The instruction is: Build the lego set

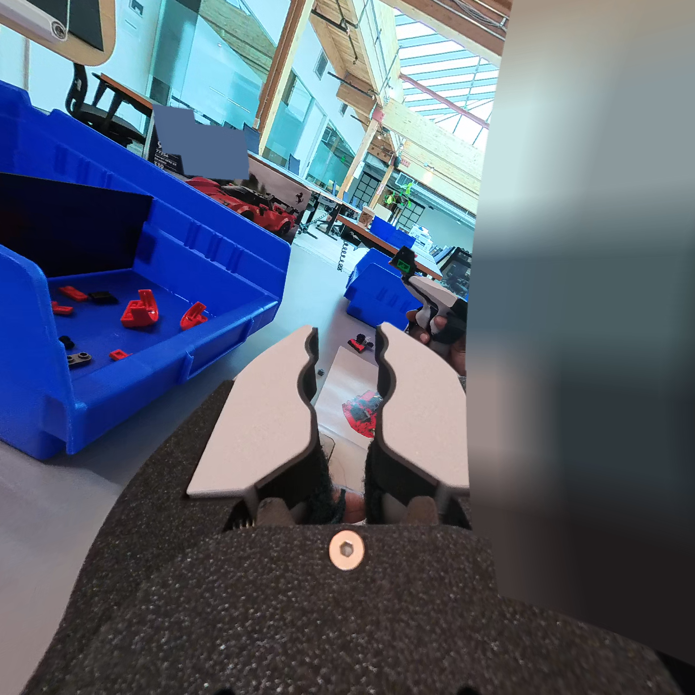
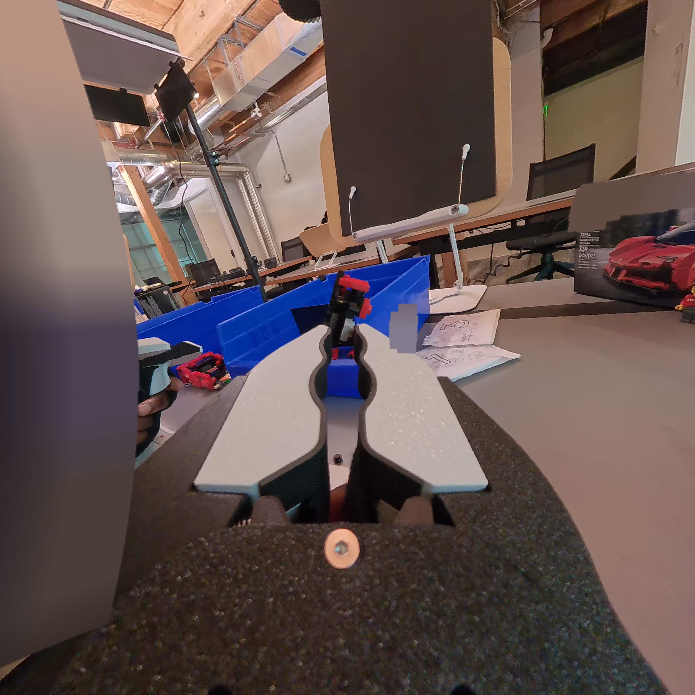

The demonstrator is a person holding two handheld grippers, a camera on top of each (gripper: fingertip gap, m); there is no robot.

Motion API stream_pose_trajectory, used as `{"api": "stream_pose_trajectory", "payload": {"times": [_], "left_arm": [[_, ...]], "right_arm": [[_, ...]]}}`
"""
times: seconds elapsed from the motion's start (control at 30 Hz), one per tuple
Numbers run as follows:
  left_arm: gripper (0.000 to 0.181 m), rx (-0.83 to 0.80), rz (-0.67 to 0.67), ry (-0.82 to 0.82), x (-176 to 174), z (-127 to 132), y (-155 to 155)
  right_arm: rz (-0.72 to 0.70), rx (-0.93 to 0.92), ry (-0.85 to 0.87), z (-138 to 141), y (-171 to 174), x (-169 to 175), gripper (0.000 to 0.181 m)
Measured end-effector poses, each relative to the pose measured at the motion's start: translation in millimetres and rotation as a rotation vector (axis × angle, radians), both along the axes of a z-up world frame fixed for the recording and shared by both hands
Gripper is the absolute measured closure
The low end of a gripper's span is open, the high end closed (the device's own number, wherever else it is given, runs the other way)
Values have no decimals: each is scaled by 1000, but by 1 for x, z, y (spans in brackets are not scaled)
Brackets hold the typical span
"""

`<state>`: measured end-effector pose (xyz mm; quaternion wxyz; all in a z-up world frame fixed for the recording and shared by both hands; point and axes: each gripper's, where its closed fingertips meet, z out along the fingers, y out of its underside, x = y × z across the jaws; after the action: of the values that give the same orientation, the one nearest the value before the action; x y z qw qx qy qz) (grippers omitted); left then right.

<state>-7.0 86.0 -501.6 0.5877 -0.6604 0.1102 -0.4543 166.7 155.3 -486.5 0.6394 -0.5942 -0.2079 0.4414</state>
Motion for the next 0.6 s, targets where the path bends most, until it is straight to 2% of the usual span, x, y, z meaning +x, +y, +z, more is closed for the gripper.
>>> {"api": "stream_pose_trajectory", "payload": {"times": [0.3, 0.4, 0.47, 0.53, 0.6], "left_arm": [[151, 19, -74, 98, 18, 3, -11], [142, 52, -99, 127, 20, 18, -20], [128, 89, -155, 176, 17, 36, -34], [109, 104, -237, 344, 3, 49, -53], [98, 99, -271, 638, -26, 51, -68]], "right_arm": [[1, 28, -44, -1, -2, -4, 171], [2, 43, -80, -3, -3, -8, 171], [10, 52, -94, -3, -5, -11, 171], [19, 63, -106, -3, -8, -13, 171], [21, 79, -111, -1, -10, -15, 171]]}}
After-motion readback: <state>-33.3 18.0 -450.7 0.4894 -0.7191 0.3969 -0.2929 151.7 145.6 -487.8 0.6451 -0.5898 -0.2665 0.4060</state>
